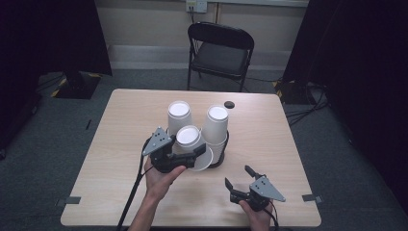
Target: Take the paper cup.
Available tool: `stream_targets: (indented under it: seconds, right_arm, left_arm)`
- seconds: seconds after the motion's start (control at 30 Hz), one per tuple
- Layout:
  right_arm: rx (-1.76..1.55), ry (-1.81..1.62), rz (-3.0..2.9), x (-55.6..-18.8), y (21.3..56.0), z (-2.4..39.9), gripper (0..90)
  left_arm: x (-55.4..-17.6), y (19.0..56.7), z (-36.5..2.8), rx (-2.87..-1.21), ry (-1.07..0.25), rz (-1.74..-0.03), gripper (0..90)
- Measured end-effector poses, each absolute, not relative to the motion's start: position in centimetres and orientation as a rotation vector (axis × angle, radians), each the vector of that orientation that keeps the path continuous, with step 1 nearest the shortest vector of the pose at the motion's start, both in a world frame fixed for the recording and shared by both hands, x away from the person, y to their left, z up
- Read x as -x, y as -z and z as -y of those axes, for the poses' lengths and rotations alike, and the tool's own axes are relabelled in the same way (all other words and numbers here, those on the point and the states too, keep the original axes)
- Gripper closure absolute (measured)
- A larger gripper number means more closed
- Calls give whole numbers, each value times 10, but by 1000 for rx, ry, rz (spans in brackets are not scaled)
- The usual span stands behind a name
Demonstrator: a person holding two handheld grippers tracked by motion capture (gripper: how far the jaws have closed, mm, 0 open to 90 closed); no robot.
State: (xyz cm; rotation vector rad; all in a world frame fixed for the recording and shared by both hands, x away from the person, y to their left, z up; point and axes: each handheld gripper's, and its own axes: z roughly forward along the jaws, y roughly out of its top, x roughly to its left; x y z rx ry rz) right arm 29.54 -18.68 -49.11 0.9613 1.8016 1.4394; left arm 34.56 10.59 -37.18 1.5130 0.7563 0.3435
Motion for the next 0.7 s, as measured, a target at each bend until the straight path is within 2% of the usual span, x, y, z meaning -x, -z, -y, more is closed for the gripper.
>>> stream_targets:
  seconds: [0.4, 0.43, 0.5, 0.7]
  right_arm:
    - [-907, -1487, -1781, -278, 494, 149, 143]
    - [-898, -1489, -1790, -277, 495, 148, 154]
    - [-871, -1493, -1819, -276, 496, 145, 237]
    - [-786, -1543, -1864, -273, 496, 137, 325]
  left_arm:
    - [-341, 403, -111, -1487, -234, -844, 202]
    - [-340, 406, -112, -1483, -224, -856, 202]
    - [-338, 410, -112, -1466, -184, -872, 202]
    - [-332, 422, -117, -1446, -123, -891, 202]
